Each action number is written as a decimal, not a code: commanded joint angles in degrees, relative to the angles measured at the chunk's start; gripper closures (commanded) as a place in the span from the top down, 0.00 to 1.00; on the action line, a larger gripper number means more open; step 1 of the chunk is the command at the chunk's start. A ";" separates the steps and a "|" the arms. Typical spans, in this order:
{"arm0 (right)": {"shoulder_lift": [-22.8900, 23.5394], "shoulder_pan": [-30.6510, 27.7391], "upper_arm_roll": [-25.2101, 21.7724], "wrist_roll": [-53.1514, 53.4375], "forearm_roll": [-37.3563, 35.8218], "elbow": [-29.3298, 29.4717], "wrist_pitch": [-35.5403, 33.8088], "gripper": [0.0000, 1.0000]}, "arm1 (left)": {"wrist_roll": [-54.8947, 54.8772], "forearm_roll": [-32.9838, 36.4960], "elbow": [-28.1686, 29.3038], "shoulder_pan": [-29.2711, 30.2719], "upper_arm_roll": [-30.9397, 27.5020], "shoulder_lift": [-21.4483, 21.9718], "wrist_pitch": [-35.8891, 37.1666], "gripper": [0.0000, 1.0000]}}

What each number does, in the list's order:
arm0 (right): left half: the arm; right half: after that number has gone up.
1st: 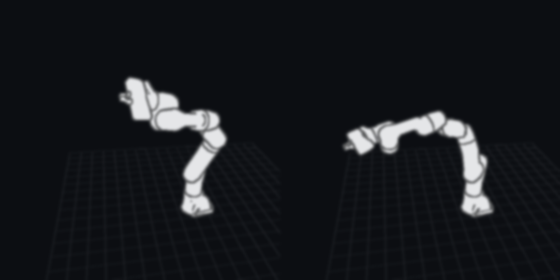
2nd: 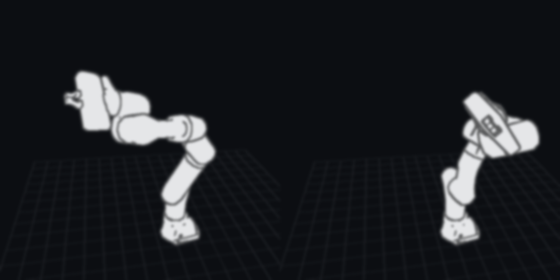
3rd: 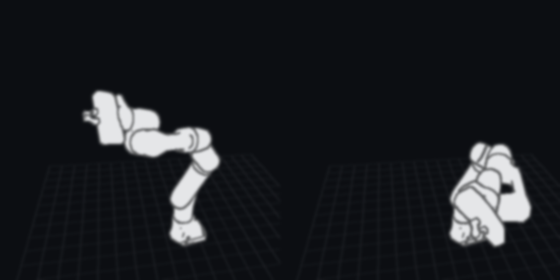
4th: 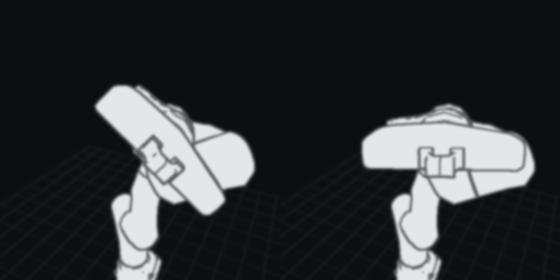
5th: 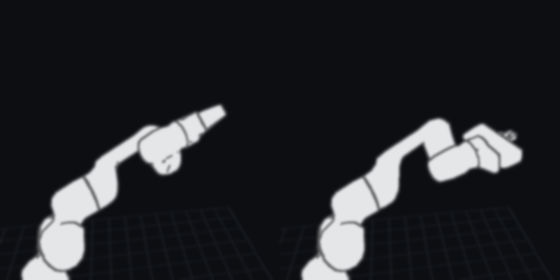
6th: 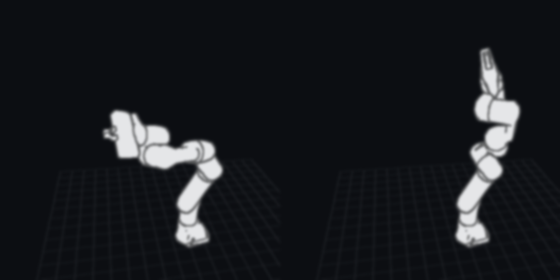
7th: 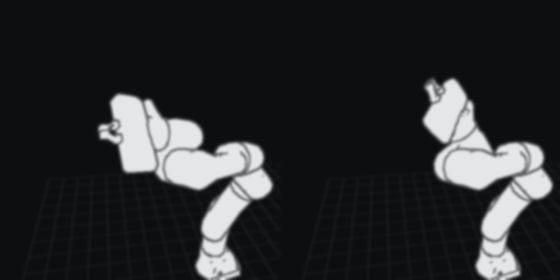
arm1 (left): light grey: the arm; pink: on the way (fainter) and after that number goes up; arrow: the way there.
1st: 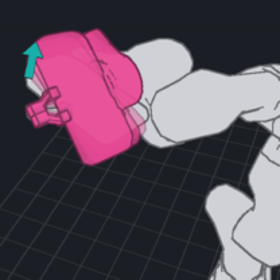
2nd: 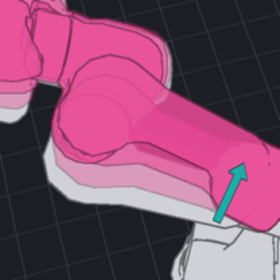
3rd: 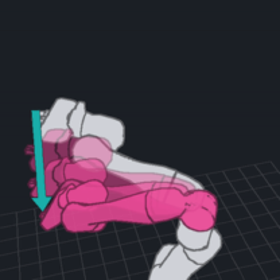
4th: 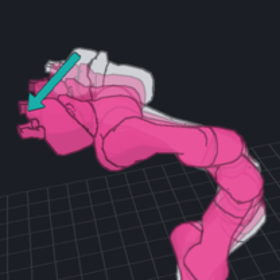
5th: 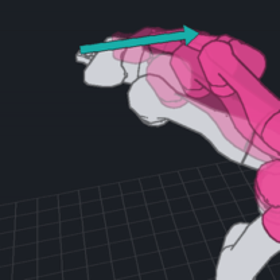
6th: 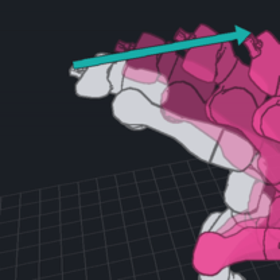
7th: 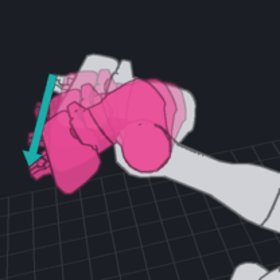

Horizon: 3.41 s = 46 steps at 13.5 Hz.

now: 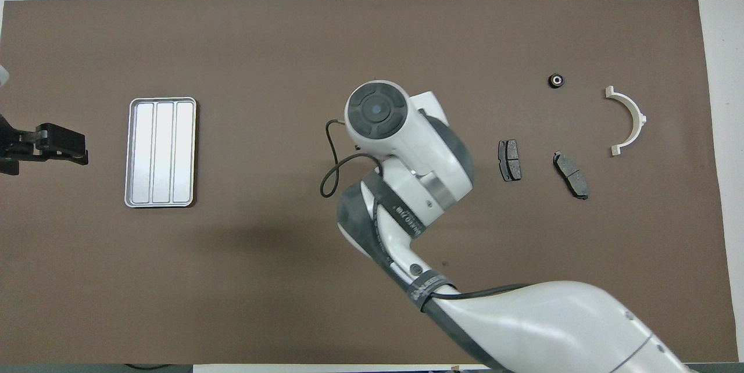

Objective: Place bearing gear from tray to pile

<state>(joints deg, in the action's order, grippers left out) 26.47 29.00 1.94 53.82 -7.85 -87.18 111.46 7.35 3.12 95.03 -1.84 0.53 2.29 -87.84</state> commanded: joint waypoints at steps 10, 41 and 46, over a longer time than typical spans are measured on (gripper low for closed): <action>3.40 -24.25 0.78 -43.89 3.55 -8.19 18.69 0.00 | -0.85 -1.27 -1.78 -0.98 -0.36 -0.97 1.44 1.00; -27.33 -26.18 0.70 -43.80 7.76 -9.50 -15.20 1.00 | -0.76 -5.23 -1.51 -1.15 -0.36 -0.88 -0.23 1.00; -33.14 -26.80 1.40 -43.80 8.99 -9.50 -22.94 1.00 | -0.68 -5.23 -1.51 -1.15 -0.36 -0.88 -0.23 1.00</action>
<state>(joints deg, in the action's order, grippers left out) -4.87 3.37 2.58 10.93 -0.91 -94.85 89.57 7.15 -1.39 94.23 -2.47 0.76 1.54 -87.93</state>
